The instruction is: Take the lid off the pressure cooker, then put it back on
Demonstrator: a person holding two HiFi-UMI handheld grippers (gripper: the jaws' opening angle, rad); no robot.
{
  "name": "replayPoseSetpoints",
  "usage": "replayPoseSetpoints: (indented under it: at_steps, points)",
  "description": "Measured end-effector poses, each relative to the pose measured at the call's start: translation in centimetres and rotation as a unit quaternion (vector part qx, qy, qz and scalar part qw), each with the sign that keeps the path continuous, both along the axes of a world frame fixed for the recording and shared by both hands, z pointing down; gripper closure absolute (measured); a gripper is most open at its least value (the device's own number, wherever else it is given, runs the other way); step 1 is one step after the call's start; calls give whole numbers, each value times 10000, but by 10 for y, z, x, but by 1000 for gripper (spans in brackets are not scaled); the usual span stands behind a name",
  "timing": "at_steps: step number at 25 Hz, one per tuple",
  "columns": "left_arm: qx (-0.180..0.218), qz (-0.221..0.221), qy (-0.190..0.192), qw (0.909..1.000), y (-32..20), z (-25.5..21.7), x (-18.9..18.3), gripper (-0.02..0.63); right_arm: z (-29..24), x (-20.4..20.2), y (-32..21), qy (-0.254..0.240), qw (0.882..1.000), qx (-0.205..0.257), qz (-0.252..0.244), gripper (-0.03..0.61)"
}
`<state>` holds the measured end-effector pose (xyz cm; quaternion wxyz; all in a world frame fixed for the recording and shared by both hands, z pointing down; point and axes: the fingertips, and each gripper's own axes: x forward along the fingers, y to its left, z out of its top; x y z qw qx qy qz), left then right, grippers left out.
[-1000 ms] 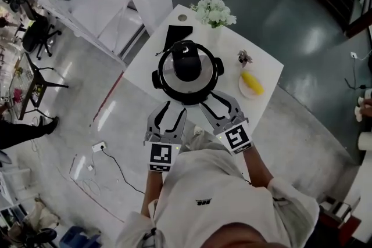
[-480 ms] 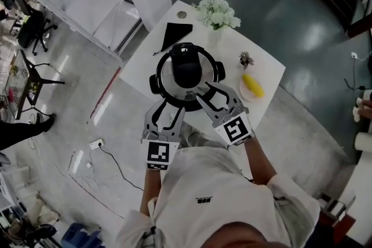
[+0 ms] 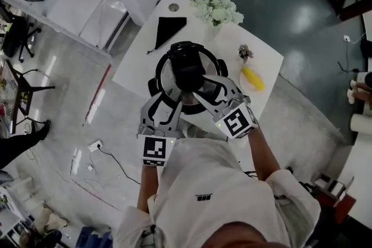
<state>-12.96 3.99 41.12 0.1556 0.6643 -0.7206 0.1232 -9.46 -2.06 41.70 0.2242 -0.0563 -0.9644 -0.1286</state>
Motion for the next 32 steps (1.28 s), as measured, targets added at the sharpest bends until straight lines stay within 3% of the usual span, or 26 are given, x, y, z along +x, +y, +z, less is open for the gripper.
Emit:
replayPoseSetpoints:
  at_steps: [8,17,22,32]
  points:
    - [-56,314,274,9991,-10,15,-18,400,14,-21,-5,464,9977,164,-462,360]
    - [-85,492,452,9977,-20,26,-36,400,32,-39,-3,1117,9868,255,-1146,291]
    - [-97,522,529,9972,-26,30,-45,400,36,-48,-2,1541,9751,171,-1584,287]
    - [-150,484,628,9967,-33,37,-56,400,57,-49,2,2213,9411,155,-2551,279]
